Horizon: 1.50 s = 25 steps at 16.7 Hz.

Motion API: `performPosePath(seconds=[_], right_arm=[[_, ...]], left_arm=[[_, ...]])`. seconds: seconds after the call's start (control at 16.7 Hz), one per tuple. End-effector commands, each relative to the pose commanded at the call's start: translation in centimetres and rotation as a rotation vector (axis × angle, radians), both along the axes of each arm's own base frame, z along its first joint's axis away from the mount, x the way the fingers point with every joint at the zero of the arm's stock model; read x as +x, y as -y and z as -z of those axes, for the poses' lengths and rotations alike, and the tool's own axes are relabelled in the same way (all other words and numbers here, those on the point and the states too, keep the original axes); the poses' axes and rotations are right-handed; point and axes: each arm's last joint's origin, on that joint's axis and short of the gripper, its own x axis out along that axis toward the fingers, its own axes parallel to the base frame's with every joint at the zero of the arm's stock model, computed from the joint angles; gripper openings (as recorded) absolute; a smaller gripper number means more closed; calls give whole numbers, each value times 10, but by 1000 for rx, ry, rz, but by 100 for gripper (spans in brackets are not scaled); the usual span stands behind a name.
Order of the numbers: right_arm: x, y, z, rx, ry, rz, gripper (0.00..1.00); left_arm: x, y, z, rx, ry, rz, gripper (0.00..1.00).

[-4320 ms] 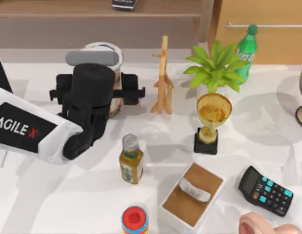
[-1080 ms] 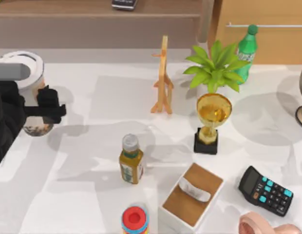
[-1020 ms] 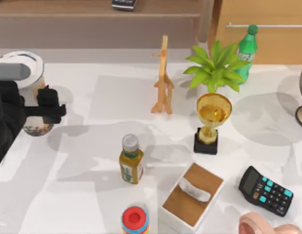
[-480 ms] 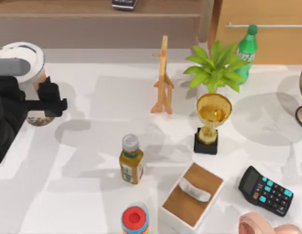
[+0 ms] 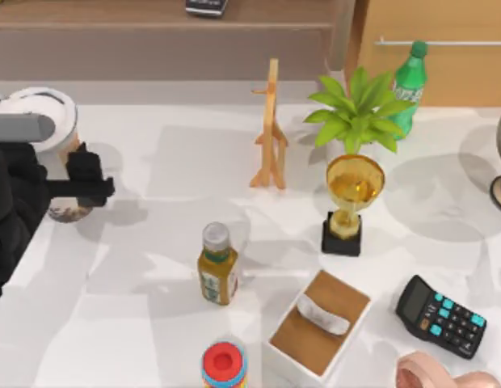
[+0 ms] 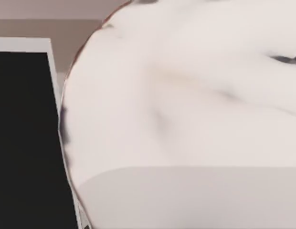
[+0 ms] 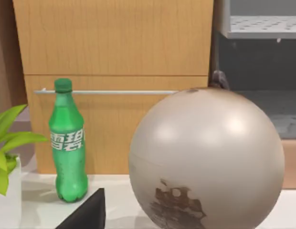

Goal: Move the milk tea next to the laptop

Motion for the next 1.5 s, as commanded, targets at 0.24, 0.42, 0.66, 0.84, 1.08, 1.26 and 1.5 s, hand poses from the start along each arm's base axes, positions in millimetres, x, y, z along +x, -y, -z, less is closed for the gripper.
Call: performPosePath(seconds=[0.24, 0.42, 0.66, 0.84, 1.08, 1.26, 1.5], right_arm=[[0, 0, 0, 0, 0, 0, 100], [0, 0, 0, 0, 0, 0, 100], [0, 0, 0, 0, 0, 0, 100], [0, 0, 0, 0, 0, 0, 100], [0, 0, 0, 0, 0, 0, 100], [0, 0, 0, 0, 0, 0, 100], [0, 0, 0, 0, 0, 0, 100]], left_arm=[[-4, -1, 11, 11, -49, -3, 0], [-4, -1, 11, 11, -49, -3, 0], [-4, -1, 11, 11, -49, -3, 30], [-4, -1, 11, 11, -49, -3, 53], [-4, -1, 11, 11, -49, -3, 83], [-4, -1, 11, 11, -49, -3, 100], [-4, -1, 11, 11, -49, -3, 100]])
